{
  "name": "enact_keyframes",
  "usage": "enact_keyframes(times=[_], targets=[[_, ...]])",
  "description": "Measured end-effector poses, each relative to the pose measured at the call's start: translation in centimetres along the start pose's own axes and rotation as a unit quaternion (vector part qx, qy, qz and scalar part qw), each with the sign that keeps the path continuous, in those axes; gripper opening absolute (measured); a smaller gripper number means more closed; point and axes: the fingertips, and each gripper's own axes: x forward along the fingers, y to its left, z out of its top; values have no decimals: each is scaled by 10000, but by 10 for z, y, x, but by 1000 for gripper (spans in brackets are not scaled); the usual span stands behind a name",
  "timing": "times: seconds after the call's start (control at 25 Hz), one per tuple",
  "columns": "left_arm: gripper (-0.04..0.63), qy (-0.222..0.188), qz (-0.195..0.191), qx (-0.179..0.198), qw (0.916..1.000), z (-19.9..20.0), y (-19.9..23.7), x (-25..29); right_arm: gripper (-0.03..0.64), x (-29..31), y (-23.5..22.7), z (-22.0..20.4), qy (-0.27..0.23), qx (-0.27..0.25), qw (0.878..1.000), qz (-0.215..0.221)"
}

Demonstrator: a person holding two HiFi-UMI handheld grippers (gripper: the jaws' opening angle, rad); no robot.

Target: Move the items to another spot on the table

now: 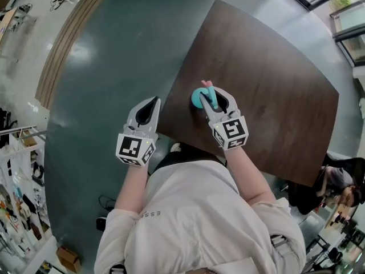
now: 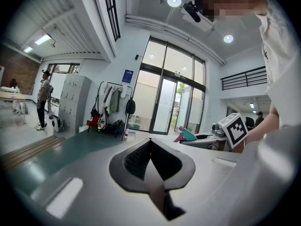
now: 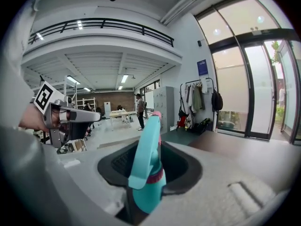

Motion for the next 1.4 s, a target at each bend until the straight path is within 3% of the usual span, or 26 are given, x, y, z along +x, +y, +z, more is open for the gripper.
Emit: enact_keyframes(times=[0.2, 0.32, 0.56, 1.04, 1.4], targets=[[15, 23, -969, 298, 9948, 0, -33, 1, 121, -50, 0, -2, -185, 56, 9968, -772], [15, 45, -1349, 324, 9903, 6, -57, -5, 120, -86, 2, -1, -196, 137, 9938, -1084], [15, 251, -2368, 321, 9707, -4, -135, -11, 118, -182, 0, -21, -114, 392, 9789, -2000], [15, 426, -3516, 659, 9329, -37, -322, -16, 118, -381, -22, -74, -482, 922, 9416, -3204], [15, 533, -4133, 903, 9045, -89, -497, -54, 118, -544, -24, -126, -486, 926, 9314, -3487]])
